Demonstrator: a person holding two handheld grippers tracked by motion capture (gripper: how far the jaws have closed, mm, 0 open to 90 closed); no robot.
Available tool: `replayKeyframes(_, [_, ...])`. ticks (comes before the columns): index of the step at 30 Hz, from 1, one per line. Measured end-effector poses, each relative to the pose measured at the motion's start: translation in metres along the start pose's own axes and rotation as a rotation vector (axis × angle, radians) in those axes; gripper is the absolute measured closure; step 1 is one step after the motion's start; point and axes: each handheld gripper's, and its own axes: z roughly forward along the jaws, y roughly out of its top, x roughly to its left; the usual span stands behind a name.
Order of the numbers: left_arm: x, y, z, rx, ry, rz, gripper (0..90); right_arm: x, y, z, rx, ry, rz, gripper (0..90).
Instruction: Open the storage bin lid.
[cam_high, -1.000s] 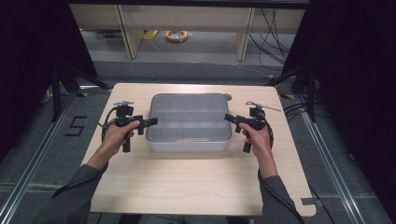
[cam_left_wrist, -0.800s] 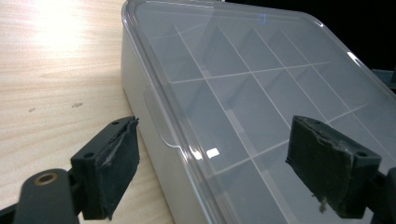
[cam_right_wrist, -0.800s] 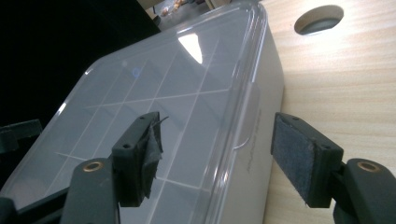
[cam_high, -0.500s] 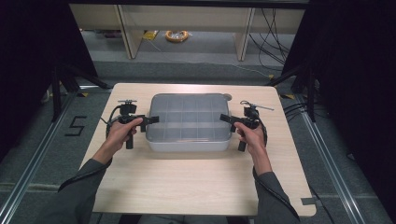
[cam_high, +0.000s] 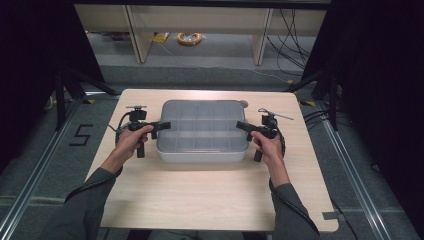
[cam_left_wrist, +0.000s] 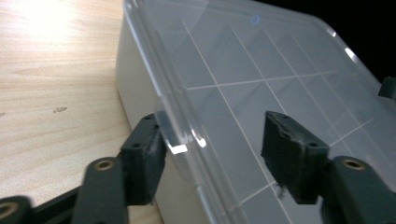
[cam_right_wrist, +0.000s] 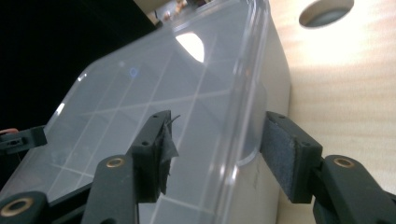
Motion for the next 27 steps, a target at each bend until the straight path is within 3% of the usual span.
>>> replayKeyframes(3, [-0.001, 0.000, 0.000, 0.000, 0.007, -0.004, 41.4, -0.001, 0.001, -0.001, -0.005, 0.004, 0.004, 47.5])
replayKeyframes(4, [0.001, -0.001, -0.001, -0.001, 0.004, -0.015, 42.0, 0.003, 0.001, -0.004, 0.008, 0.005, 0.063, 48.4])
replayKeyframes(5, [0.001, -0.001, -0.001, -0.001, 0.004, -0.015, 42.9, 0.003, 0.001, -0.004, 0.008, 0.005, 0.063, 48.4])
replayKeyframes(6, [0.000, -0.001, -0.002, -0.003, 0.005, -0.025, 43.6, -0.003, 0.001, -0.002, -0.023, 0.001, 0.010, 50.5])
replayKeyframes(11, [-0.002, 0.000, -0.005, -0.020, 0.018, -0.028, 46.5, 0.003, 0.002, -0.006, -0.020, -0.005, 0.047, 53.8])
replayKeyframes(12, [-0.004, 0.002, -0.008, -0.025, 0.018, -0.024, 47.5, 0.002, 0.003, -0.006, -0.044, -0.017, -0.014, 54.9])
replayKeyframes(13, [-0.005, 0.003, -0.010, -0.028, 0.022, -0.017, 48.2, 0.006, 0.003, -0.008, -0.031, -0.012, 0.029, 55.1])
replayKeyframes(16, [-0.007, 0.005, -0.016, -0.035, 0.022, 0.004, 49.5, 0.004, 0.003, -0.008, -0.051, -0.024, -0.030, 56.5])
replayKeyframes(17, [-0.009, 0.006, -0.017, -0.060, 0.009, -0.015, 50.6, 0.009, 0.002, -0.009, -0.036, -0.024, 0.032, 57.3])
replayKeyframes(18, [-0.010, 0.008, -0.020, -0.070, 0.001, -0.007, 51.9, 0.005, 0.002, -0.008, -0.064, -0.039, -0.036, 58.4])
replayKeyframes(19, [-0.012, 0.009, -0.022, -0.077, 0.000, 0.002, 53.1, 0.005, 0.003, -0.008, -0.073, -0.048, -0.064, 58.4])
replayKeyframes(20, [-0.013, 0.010, -0.024, -0.085, -0.003, 0.008, 53.7, 0.009, 0.002, -0.010, -0.064, -0.044, -0.015, 58.6])
replayKeyframes(21, [-0.014, 0.011, -0.026, -0.084, 0.001, 0.013, 53.9, 0.008, 0.003, -0.011, -0.081, -0.046, -0.036, 59.8])
replayKeyframes(23, [-0.015, 0.010, -0.027, -0.088, 0.000, 0.010, 54.5, 0.010, 0.003, -0.014, -0.084, -0.024, 0.023, 62.2])
replayKeyframes(25, [-0.015, 0.009, -0.028, -0.084, -0.001, 0.012, 54.5, 0.009, 0.005, -0.015, -0.118, -0.016, -0.048, 63.3])
replayKeyframes(26, [-0.016, 0.009, -0.029, -0.083, -0.002, 0.006, 54.5, 0.014, 0.005, -0.019, -0.105, -0.019, 0.008, 63.7])
replayKeyframes(27, [-0.016, 0.009, -0.029, -0.083, -0.002, 0.006, 54.9, 0.014, 0.005, -0.019, -0.105, -0.019, 0.008, 63.7])
